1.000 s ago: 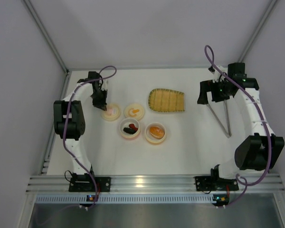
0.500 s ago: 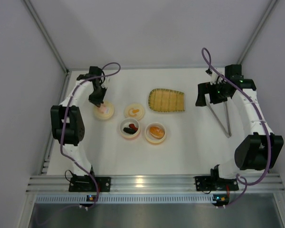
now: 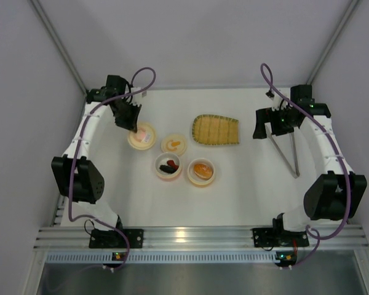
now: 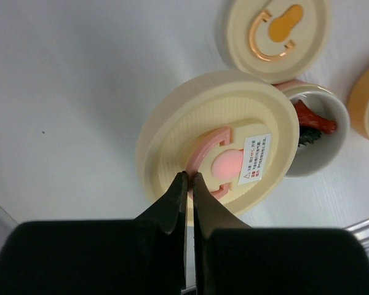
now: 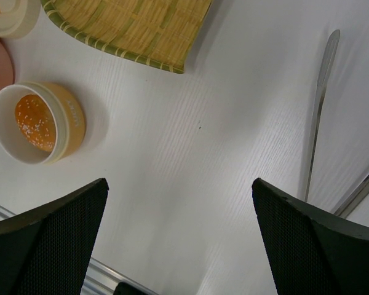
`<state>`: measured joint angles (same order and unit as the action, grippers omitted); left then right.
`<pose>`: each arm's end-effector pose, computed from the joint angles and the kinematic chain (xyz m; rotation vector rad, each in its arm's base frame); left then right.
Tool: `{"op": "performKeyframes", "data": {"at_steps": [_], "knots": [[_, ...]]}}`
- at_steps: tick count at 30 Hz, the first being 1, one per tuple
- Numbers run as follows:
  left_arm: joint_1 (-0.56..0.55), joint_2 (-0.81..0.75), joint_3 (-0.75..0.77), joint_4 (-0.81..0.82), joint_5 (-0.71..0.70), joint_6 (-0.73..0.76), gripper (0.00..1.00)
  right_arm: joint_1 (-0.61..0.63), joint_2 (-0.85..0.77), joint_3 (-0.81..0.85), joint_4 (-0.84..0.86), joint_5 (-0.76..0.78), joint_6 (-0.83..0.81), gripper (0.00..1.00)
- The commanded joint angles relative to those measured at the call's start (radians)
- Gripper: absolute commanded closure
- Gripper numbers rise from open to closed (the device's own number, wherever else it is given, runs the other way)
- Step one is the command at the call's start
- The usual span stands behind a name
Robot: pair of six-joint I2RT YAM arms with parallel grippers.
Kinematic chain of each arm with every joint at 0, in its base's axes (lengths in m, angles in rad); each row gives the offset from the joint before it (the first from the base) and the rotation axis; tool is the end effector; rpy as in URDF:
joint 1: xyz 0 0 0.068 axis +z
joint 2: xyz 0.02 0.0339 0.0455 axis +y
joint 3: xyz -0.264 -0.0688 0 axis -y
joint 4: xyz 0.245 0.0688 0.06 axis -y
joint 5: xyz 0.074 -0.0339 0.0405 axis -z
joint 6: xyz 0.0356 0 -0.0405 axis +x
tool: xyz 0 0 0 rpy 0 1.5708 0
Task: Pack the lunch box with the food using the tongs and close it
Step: Close the box lid on the packing box.
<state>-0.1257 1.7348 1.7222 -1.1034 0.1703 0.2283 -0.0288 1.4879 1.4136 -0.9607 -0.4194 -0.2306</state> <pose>0.3532 -0.0507 0.3329 0.5226 2.6216 -0.1961 0.3016 0.0058 0.3267 -0.4012 2.4978 0.4433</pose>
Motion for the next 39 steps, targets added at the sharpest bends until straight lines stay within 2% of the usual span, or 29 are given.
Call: {"op": "performKeyframes", "data": {"at_steps": [1, 9, 14, 27, 39], "knots": [[-0.025, -0.058, 0.016, -0.105, 0.155, 0.016, 1.00, 0.013, -0.031, -0.004, 0.039, -0.010, 0.013, 0.01], [-0.138, -0.081, -0.145, -0.018, 0.155, -0.040, 1.00, 0.013, -0.034, -0.008, 0.039, -0.009, 0.014, 0.01], [-0.178, -0.047, -0.179, 0.013, 0.207, -0.075, 1.00, 0.013, -0.043, -0.024, 0.042, -0.001, 0.010, 0.01], [-0.187, 0.011, -0.262, 0.129, 0.317, -0.144, 1.00, 0.013, -0.037, -0.039, 0.051, -0.002, 0.013, 0.01], [-0.186, 0.062, -0.282, 0.168, 0.348, -0.164, 1.00, 0.013, -0.043, -0.042, 0.045, 0.011, 0.001, 0.01]]}}
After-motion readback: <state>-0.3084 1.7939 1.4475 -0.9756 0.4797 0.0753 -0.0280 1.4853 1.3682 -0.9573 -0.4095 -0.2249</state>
